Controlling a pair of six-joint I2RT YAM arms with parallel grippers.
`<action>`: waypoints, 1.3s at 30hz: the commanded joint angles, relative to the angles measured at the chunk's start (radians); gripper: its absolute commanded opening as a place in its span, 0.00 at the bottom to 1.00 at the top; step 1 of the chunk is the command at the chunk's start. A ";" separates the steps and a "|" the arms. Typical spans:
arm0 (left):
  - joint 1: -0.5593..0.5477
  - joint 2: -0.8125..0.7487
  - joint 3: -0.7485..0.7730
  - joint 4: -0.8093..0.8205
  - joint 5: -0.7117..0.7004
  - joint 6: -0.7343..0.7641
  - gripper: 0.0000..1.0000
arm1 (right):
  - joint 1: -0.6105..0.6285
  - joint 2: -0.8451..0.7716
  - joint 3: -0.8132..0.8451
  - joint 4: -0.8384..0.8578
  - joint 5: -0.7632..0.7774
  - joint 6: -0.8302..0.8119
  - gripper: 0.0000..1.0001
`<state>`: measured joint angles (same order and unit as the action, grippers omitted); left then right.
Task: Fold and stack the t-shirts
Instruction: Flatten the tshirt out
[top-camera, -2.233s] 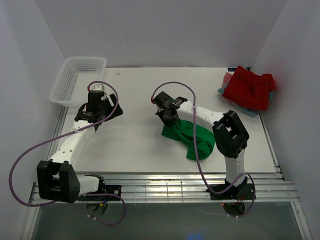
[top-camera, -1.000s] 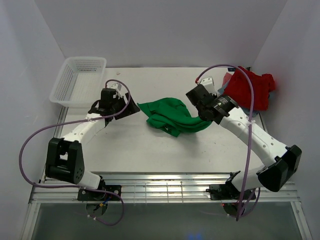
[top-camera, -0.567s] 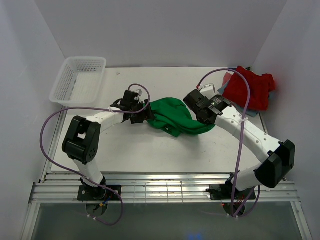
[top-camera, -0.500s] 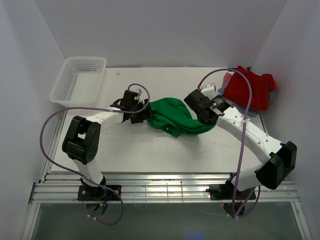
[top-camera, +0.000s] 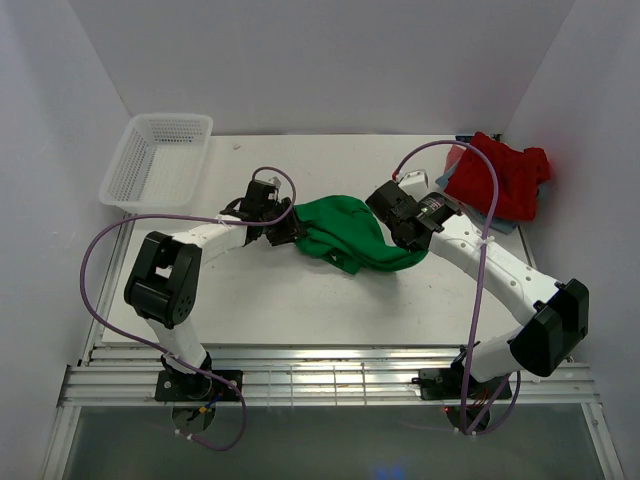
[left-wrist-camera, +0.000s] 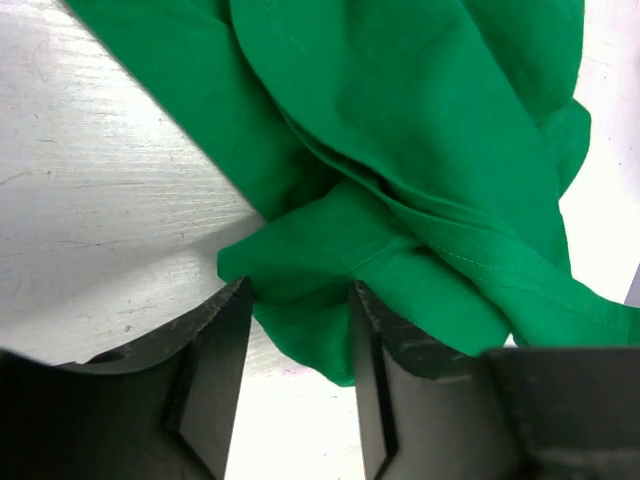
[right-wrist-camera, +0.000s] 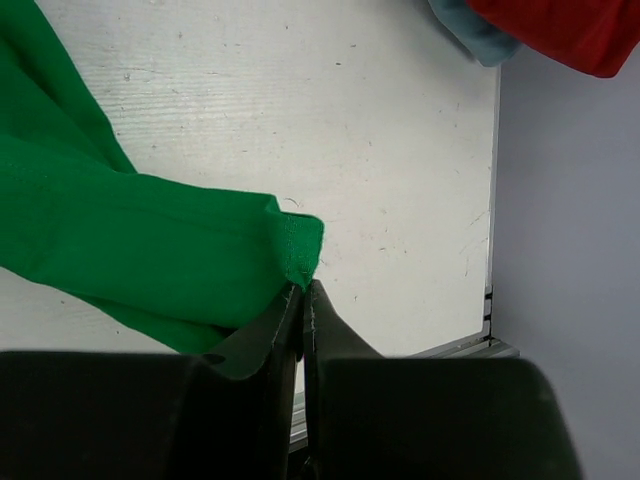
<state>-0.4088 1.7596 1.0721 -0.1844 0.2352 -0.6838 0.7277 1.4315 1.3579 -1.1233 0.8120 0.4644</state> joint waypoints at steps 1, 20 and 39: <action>-0.012 -0.025 -0.017 0.020 0.029 -0.031 0.56 | -0.004 -0.003 -0.006 0.026 0.015 0.016 0.08; -0.028 0.021 -0.028 0.032 0.016 -0.010 0.28 | -0.004 -0.017 -0.040 0.056 -0.005 0.020 0.08; 0.251 -0.069 0.889 -0.257 -0.277 0.320 0.00 | -0.171 0.084 0.286 0.594 0.118 -0.418 0.08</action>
<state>-0.1696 1.7828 1.8339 -0.4213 0.0093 -0.4477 0.6411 1.5082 1.5600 -0.7322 0.8543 0.1913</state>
